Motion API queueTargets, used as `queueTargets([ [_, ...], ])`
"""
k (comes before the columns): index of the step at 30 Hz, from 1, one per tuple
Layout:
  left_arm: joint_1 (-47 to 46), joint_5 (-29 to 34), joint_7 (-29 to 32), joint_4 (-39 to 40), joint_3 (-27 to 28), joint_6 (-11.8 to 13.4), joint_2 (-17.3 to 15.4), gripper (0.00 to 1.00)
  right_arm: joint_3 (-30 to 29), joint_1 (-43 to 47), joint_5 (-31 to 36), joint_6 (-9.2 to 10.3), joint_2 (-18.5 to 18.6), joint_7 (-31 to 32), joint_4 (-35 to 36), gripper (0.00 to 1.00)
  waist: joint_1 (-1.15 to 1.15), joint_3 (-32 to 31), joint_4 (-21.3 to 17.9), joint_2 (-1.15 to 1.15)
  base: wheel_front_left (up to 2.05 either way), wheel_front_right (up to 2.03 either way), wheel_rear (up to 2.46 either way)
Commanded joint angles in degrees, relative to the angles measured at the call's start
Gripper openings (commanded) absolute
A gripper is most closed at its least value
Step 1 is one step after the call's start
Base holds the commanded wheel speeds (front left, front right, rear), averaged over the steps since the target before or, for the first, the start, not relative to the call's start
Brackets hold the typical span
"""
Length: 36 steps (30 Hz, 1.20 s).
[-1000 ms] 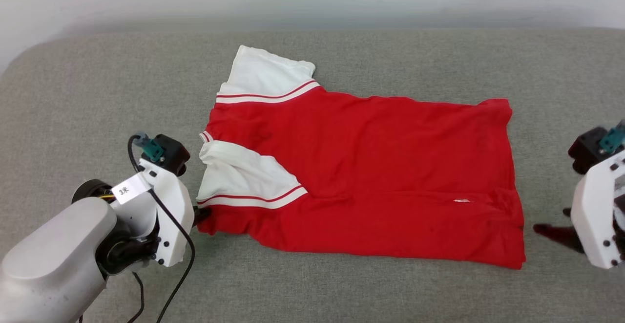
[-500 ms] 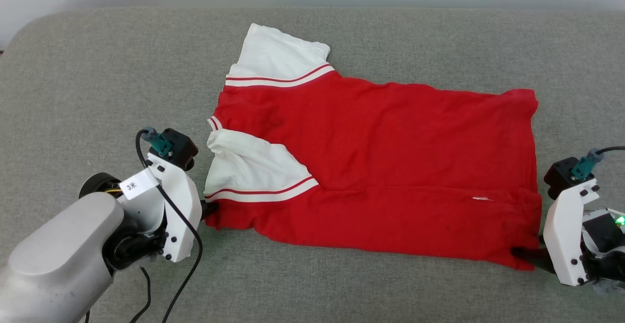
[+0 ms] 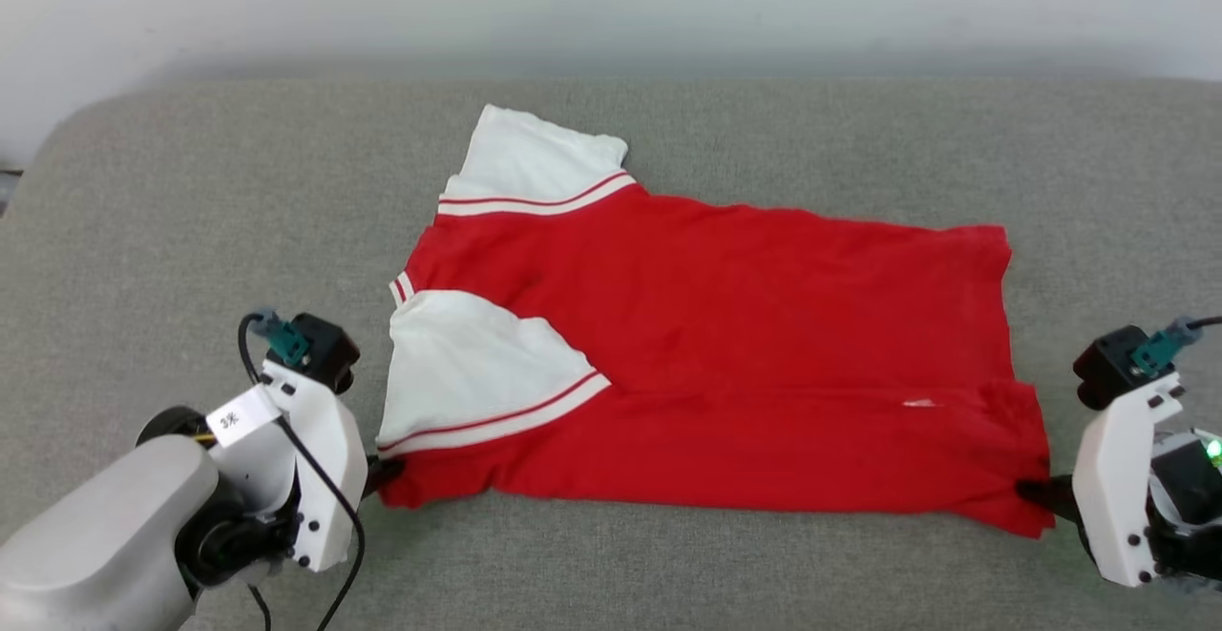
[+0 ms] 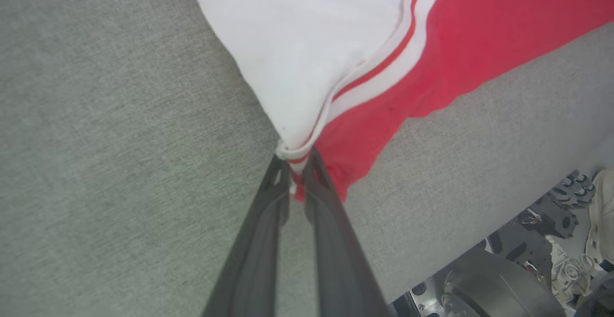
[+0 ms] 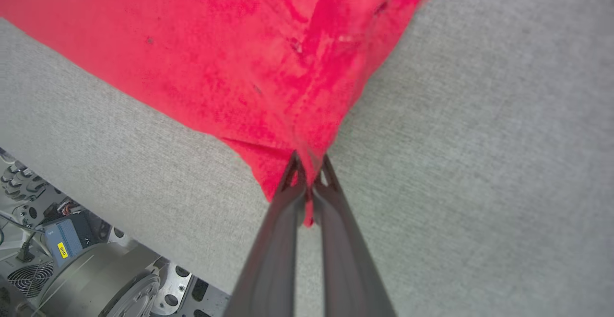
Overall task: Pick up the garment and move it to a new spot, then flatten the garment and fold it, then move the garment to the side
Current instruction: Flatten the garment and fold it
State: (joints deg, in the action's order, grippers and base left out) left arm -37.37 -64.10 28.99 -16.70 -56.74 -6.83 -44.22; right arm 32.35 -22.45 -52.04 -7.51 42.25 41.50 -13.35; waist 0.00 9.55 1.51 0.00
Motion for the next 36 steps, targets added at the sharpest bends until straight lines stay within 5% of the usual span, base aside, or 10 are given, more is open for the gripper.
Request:
queueTargets([
  [1, 0.98, -0.21, -0.11, 0.45, -0.03, 0.1, -0.31, 0.0, 0.11, 1.08, -0.48, 0.05, 0.72, -0.15, 0.2, 0.0, 0.0, -1.29, -0.27, 0.0, 0.0, 0.0, 0.0],
  [13, 6.78, -2.66, 0.76, 7.48, -1.2, 2.49, -3.18, 0.0, -1.4, 6.63, -2.42, 0.05, 5.77, 1.75, 3.04, 0.0, 0.0, -2.9, 0.01, 0.0, 0.0, 0.0, 0.0],
  [23, 7.92, -2.37, -0.42, 2.22, -2.34, 2.37, -0.58, 0.0, -0.62, 6.98, 0.04, 0.04, 0.54, -0.36, -2.18, 0.0, 0.0, -1.53, 0.11, 0.0, 0.0, 0.0, 0.0],
  [24, 7.98, -2.47, -0.87, 1.81, -2.12, 2.32, -0.36, 0.07, -0.83, 6.75, 0.45, 0.04, 0.19, -1.35, -2.5, 0.06, 0.0, -1.62, 0.09, 0.0, 0.0, 0.0, 0.0],
  [25, 7.78, -1.96, -1.63, 1.42, -1.92, 2.4, -0.26, 1.0, -1.12, 6.42, 1.11, 0.05, 0.09, -2.67, -2.67, 0.49, 0.0, -1.8, 0.16, 0.0, 0.0, 0.0, 0.0],
  [26, 7.6, -1.68, -2.18, 1.09, -1.75, 2.44, -0.22, 1.0, -1.37, 6.25, 1.68, 0.05, -0.05, -3.92, -2.8, 1.0, 0.0, -2.09, 0.23, 0.0, 0.0, 0.0, 0.0],
  [36, 3.08, 2.3, -8.86, 3.1, 1.73, 2.66, -3.09, 1.0, -6.58, 5.05, 6.06, 0.06, -2.27, -18.47, 2.24, 1.0, 0.0, -5.38, -0.24, 0.0, 0.0, 0.0, 0.0],
])
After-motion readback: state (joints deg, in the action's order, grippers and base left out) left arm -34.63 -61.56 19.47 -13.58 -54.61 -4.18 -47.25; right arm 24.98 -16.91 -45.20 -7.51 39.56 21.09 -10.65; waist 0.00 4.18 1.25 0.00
